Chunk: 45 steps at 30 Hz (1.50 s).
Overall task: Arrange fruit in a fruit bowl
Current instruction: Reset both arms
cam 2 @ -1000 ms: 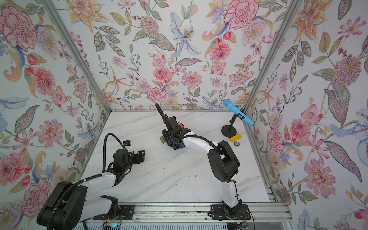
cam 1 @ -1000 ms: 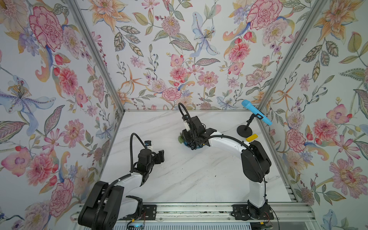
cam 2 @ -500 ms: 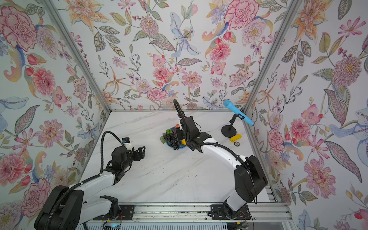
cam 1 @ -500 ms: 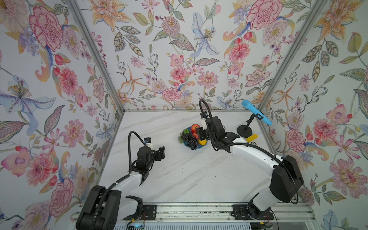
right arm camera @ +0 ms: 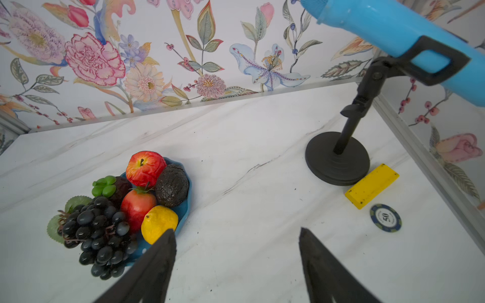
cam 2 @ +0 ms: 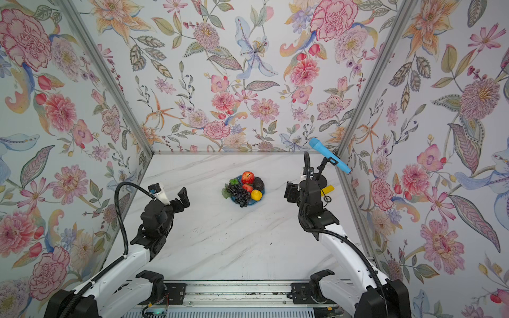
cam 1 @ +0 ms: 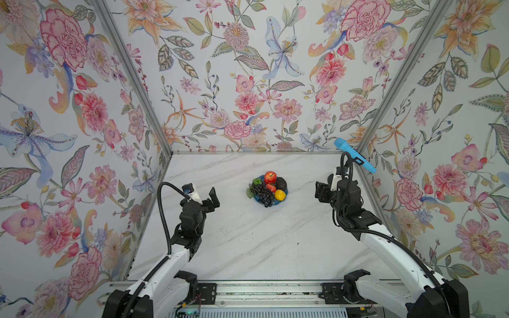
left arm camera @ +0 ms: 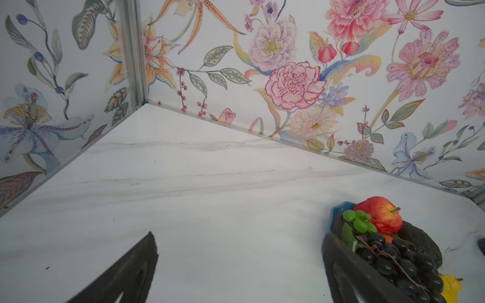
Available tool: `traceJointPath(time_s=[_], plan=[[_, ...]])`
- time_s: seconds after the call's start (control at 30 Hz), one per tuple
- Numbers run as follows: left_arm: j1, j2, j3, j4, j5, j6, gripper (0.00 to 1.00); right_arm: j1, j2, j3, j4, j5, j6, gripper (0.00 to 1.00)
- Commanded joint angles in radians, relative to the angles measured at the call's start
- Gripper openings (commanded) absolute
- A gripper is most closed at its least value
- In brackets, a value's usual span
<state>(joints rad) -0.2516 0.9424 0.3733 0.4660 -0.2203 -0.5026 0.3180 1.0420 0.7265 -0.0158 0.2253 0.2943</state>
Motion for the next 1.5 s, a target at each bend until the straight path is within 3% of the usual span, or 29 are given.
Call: traceJointPath(time_s=[0.0, 0.17, 0.3, 0.47, 0.67, 0.97, 1.2, 1.3, 1.47], plan=[[-0.001, -0.027, -0.024, 0.094, -0.129, 0.063, 0.99, -0.051, -0.036, -0.071, 0.083, -0.003, 0.035, 0.78], [-0.002, -0.028, -0.178, 0.442, -0.171, 0.168, 0.99, -0.117, -0.034, -0.154, 0.208, -0.043, -0.059, 0.82], [-0.001, 0.025, -0.27, 0.668, -0.226, 0.308, 0.99, -0.16, -0.017, -0.198, 0.278, 0.024, -0.104, 0.82], [0.004, 0.085, -0.295, 0.777, -0.311, 0.413, 0.99, -0.169, -0.017, -0.299, 0.466, 0.092, -0.226, 0.85], [0.014, 0.187, -0.325, 0.897, -0.316, 0.562, 0.99, -0.174, -0.002, -0.351, 0.514, 0.14, -0.269, 0.87], [0.02, 0.436, -0.373, 1.161, -0.274, 0.611, 0.99, -0.172, 0.001, -0.426, 0.622, 0.155, -0.305, 0.89], [0.041, 0.611, -0.364, 1.326, -0.171, 0.605, 0.99, -0.16, 0.094, -0.464, 0.739, 0.136, -0.332, 0.92], [0.057, 0.704, -0.322, 1.317, -0.157, 0.596, 0.99, -0.151, 0.158, -0.487, 0.844, 0.118, -0.354, 0.92], [0.077, 0.674, -0.275, 1.189, -0.151, 0.569, 0.99, -0.151, 0.246, -0.507, 0.984, 0.063, -0.391, 0.92]])
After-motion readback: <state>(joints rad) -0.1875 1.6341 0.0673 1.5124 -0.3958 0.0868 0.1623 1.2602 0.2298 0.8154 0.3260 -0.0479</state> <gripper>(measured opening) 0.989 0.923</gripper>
